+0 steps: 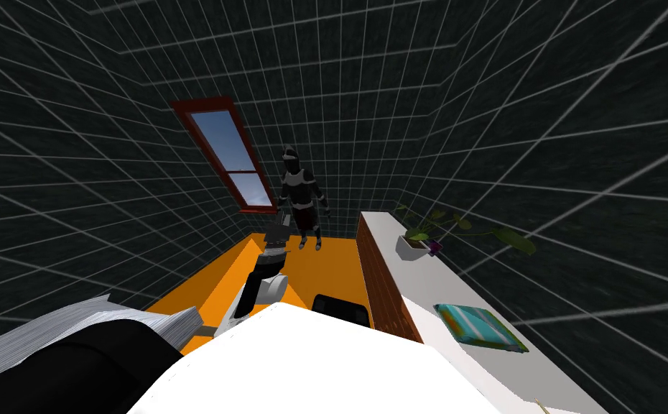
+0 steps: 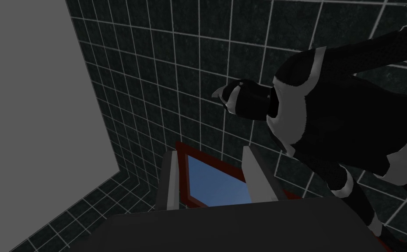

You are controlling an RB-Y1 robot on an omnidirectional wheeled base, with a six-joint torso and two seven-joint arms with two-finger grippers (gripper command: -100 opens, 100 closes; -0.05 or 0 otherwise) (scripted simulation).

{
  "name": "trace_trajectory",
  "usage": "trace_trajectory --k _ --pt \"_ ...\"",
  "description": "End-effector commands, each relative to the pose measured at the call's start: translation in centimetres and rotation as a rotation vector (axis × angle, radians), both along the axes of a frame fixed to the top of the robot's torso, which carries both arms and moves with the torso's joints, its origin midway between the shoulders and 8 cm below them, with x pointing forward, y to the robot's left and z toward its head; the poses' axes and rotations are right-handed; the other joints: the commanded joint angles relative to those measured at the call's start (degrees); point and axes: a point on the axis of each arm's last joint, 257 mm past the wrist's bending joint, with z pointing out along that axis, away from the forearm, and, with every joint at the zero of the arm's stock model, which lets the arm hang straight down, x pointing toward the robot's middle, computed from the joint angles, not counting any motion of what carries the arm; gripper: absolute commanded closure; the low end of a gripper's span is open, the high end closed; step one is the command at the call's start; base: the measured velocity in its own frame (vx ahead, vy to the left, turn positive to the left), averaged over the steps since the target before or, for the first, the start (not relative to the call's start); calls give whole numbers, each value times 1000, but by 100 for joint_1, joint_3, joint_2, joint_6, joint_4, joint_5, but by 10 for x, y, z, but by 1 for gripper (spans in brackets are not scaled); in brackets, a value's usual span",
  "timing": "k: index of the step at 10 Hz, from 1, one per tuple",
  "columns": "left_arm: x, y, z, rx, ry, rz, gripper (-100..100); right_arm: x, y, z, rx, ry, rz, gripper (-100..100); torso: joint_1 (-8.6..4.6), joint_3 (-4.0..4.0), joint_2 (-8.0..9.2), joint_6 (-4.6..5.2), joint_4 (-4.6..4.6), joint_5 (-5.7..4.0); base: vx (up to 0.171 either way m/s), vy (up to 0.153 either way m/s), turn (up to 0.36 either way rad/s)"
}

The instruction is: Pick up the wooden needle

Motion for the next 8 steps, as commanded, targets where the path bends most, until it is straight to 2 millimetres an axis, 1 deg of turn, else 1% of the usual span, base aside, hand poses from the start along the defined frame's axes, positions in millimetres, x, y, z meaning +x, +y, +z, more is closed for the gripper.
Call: trace_trajectory --k 1,2,3,5,6,7,8 --pt "0 0 0 0 0 0 0 -24 -13 -2 -30 48 0 -100 0 0 0 0 0 0 36 -82 54" --pt "0 0 0 0 0 0 0 -24 -13 -2 -30 48 0 -100 10 6 10 2 2 4 25 -57 29" --pt "0 0 0 0 0 0 0 -58 -24 -5 -60 116 5 -100 21 10 17 2 4 4 59 -92 69" --pt "0 0 0 0 0 0 0 -83 -28 -9 -73 163 8 -100 4 6 9 2 2 3 51 -113 61" --pt "0 0 0 0 0 0 0 -76 -26 -9 -69 147 5 -100 5 8 12 3 3 1 19 -44 8" --pt "0 0 0 0 0 0 0 -78 -27 -9 -70 150 7 0 25 11 19 2 5 5 3 -9 2" --pt "0 0 0 0 0 0 0 -82 -22 -19 -69 153 -3 -100 40 15 24 2 6 9 14 -25 72"
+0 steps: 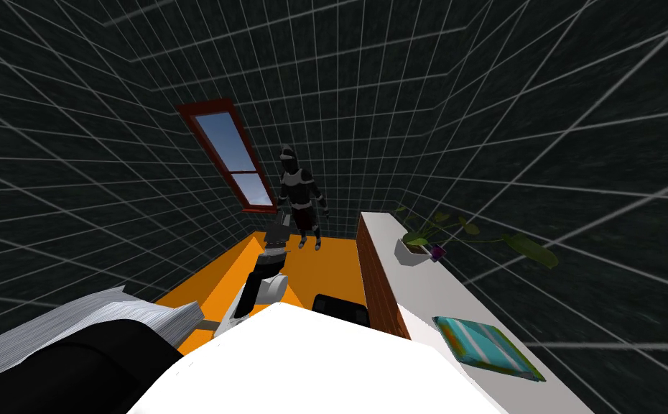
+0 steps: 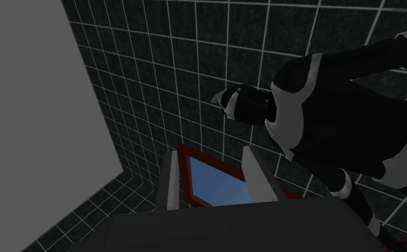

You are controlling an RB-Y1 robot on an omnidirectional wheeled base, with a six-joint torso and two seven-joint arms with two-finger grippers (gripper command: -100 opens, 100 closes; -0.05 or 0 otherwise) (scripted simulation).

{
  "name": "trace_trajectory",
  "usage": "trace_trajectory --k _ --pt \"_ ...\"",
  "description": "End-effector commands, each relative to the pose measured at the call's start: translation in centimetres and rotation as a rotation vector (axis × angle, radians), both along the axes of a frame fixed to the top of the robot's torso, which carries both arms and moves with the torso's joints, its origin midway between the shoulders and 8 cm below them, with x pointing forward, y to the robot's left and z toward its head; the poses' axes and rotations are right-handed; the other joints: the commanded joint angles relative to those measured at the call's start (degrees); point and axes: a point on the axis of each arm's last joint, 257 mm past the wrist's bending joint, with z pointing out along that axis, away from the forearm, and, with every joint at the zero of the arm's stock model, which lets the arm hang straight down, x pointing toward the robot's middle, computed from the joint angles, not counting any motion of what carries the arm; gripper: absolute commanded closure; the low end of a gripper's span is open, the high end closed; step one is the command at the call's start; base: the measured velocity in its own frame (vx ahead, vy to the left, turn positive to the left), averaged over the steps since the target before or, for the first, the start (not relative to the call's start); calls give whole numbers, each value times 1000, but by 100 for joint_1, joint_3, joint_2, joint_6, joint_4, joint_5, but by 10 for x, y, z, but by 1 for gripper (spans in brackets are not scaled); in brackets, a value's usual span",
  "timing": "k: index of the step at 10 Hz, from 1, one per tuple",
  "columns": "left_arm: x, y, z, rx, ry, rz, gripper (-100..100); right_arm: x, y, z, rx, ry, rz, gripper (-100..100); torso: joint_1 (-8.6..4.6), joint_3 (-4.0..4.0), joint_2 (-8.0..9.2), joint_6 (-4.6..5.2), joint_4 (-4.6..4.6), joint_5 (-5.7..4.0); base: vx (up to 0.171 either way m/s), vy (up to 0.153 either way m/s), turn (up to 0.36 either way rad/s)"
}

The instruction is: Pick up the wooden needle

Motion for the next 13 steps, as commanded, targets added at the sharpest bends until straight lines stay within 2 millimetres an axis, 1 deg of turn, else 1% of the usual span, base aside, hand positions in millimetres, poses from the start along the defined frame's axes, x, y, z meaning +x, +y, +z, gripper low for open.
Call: trace_trajectory --k 1,2,3,4,8,9,10,11,12,13 --pt "0 0 0 0 0 0 0 -4 5 -10 -2 3 -9 -100 0 0 0 0 0 0 20 -33 78" --pt "0 0 0 0 0 0 0 -7 9 -17 -1 5 -16 -100 -3 -1 -2 0 0 -1 15 -41 58" --pt "0 0 0 0 0 0 0 -5 6 -13 -1 3 -12 -100 -6 -1 -1 1 0 -1 6 -20 12" --pt "0 0 0 0 0 0 0 -5 6 -13 -2 4 -12 100 1 1 2 2 0 1 0 0 0" --pt "0 0 0 0 0 0 0 -5 6 -13 -1 4 -12 100 -5 3 5 1 2 -11 0 0 0" --pt "0 0 0 0 0 0 0 -5 6 -13 -1 4 -12 0 -7 3 5 1 2 -11 0 0 0" --pt "0 0 0 0 0 0 0 -1 0 -2 -2 1 -2 100 -7 3 5 1 2 -11 -13 22 -98" --pt "0 0 0 0 0 0 0 2 -2 2 -2 0 3 100 1 5 10 7 1 -7 -18 44 -104" --pt "0 0 0 0 0 0 0 0 -1 -1 -3 1 0 100 11 7 13 6 2 -5 -8 21 -22" --pt "0 0 0 0 0 0 0 0 -1 0 -3 1 0 0 5 6 10 3 3 -9 0 0 0"
